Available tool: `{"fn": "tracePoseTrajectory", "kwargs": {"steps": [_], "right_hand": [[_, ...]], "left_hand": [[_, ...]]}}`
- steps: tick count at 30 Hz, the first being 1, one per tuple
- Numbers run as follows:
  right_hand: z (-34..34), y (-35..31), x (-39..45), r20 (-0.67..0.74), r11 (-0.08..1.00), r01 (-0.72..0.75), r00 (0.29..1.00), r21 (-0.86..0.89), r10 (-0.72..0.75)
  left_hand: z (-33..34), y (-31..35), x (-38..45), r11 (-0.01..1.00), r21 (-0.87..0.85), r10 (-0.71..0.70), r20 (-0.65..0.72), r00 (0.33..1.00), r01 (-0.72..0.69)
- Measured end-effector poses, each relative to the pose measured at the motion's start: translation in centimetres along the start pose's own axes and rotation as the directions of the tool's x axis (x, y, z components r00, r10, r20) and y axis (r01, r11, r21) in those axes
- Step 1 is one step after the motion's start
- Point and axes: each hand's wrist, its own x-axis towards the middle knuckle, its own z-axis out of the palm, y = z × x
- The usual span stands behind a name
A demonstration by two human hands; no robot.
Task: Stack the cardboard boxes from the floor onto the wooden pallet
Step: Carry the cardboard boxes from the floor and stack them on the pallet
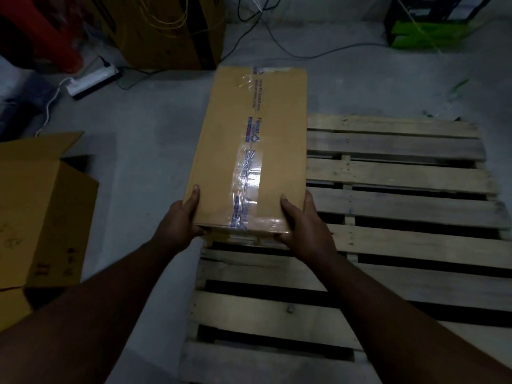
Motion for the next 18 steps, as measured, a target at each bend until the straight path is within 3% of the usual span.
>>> {"fn": "tracePoseTrajectory", "kwargs": {"steps": [5, 9, 18], "right_hand": [[0.4, 0.3, 0.8, 0.014, 1.0, 0.0, 1.0, 0.011, 0.0], [0.0, 0.7, 1.8, -0.02, 0.997, 0.006, 1.0, 0.074, -0.005], [1.0, 0.0, 2.5, -0.056, 0.997, -0.011, 0.998, 0.073, 0.015]], "left_hand": [[-1.4, 0.0, 0.6, 0.998, 0.052, 0.024, 0.098, 0.995, -0.029], [-1.2, -0.3, 0.5, 0.999, 0.008, 0.044, -0.007, 0.999, -0.044], [-1.9, -1.4, 1.3, 0.996, 0.057, 0.066, -0.034, 0.997, -0.064]]}}
